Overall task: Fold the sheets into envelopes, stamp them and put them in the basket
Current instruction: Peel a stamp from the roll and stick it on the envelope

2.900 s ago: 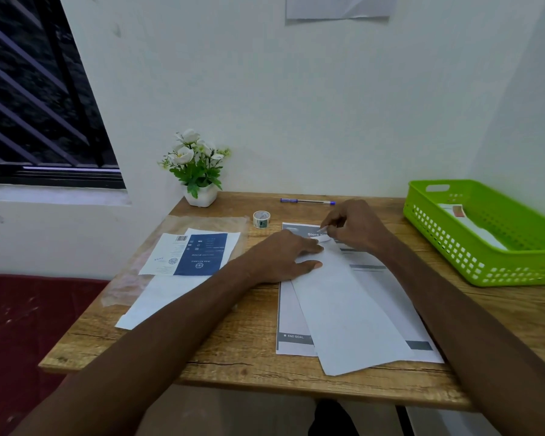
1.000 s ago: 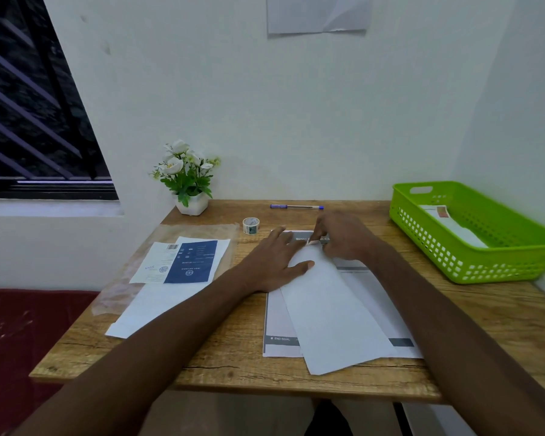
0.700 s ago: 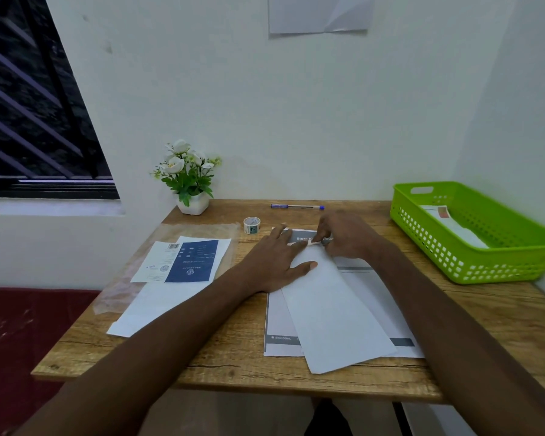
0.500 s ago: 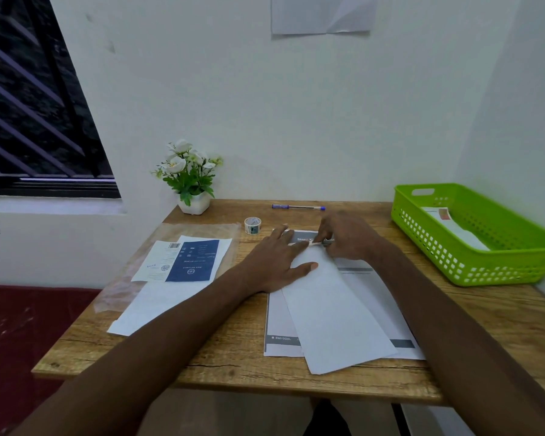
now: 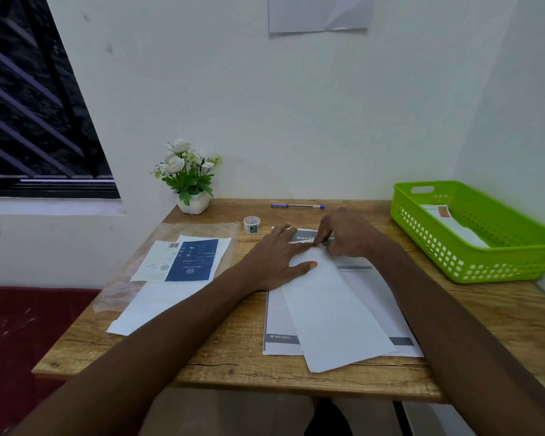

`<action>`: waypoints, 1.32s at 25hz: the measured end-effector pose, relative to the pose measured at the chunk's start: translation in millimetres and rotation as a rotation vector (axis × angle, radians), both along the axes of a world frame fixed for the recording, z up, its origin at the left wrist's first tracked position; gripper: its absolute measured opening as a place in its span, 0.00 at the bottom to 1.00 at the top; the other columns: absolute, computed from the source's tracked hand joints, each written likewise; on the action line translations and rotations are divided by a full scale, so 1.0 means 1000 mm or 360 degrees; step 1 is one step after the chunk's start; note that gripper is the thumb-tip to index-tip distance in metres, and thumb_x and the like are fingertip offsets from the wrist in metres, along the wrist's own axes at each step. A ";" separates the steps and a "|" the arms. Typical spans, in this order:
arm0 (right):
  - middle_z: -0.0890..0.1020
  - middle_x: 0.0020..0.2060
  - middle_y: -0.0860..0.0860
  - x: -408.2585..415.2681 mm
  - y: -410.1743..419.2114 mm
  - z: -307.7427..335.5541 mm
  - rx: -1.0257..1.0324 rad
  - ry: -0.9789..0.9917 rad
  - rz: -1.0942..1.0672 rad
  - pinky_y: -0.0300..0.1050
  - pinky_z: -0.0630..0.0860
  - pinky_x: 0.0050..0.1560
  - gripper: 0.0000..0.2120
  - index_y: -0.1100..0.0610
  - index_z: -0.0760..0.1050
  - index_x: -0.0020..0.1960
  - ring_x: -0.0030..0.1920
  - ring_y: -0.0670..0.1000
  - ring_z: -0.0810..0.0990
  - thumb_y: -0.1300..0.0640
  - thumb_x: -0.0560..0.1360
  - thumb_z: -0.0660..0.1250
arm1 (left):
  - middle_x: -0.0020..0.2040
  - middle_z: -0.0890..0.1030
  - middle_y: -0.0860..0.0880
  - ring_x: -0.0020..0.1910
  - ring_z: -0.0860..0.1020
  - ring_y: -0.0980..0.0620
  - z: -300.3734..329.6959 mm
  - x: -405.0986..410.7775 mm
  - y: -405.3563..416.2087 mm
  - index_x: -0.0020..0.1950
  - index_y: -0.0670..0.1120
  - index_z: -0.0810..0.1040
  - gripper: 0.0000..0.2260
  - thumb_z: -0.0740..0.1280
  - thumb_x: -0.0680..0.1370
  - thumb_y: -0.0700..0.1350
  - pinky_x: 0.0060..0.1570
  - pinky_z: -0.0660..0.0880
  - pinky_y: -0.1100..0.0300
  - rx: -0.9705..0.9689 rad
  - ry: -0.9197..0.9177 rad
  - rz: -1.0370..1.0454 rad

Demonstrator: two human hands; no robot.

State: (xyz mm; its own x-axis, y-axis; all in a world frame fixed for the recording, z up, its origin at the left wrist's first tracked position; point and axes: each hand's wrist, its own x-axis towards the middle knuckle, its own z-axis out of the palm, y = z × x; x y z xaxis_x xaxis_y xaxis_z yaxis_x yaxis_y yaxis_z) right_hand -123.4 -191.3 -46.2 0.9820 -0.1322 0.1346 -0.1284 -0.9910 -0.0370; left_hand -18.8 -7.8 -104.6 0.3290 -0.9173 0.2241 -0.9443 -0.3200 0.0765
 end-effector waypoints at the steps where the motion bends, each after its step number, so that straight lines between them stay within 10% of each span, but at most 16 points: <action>1: 0.87 0.47 0.42 0.000 0.000 0.000 0.0009 0.0001 -0.0004 0.45 0.79 0.43 0.23 0.44 0.87 0.53 0.49 0.46 0.81 0.64 0.66 0.67 | 0.80 0.62 0.43 0.81 0.53 0.46 0.000 0.000 0.000 0.80 0.56 0.65 0.27 0.55 0.83 0.65 0.76 0.59 0.48 -0.0011 -0.0008 -0.0011; 33: 0.87 0.42 0.46 0.005 -0.010 -0.010 0.0396 -0.0138 -0.0182 0.47 0.81 0.47 0.11 0.51 0.87 0.47 0.43 0.47 0.82 0.62 0.69 0.70 | 0.69 0.76 0.48 0.74 0.66 0.49 0.006 -0.001 0.003 0.70 0.49 0.77 0.29 0.58 0.80 0.68 0.70 0.67 0.48 -0.0173 0.0077 0.0123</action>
State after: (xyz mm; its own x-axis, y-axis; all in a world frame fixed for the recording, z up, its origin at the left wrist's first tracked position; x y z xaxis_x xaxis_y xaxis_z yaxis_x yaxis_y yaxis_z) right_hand -117.9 -201.0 -56.6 0.9451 -0.2808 0.1669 -0.2244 -0.9294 -0.2931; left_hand -19.4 -4.7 -98.1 0.4105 -0.8601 0.3028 -0.9116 -0.3790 0.1595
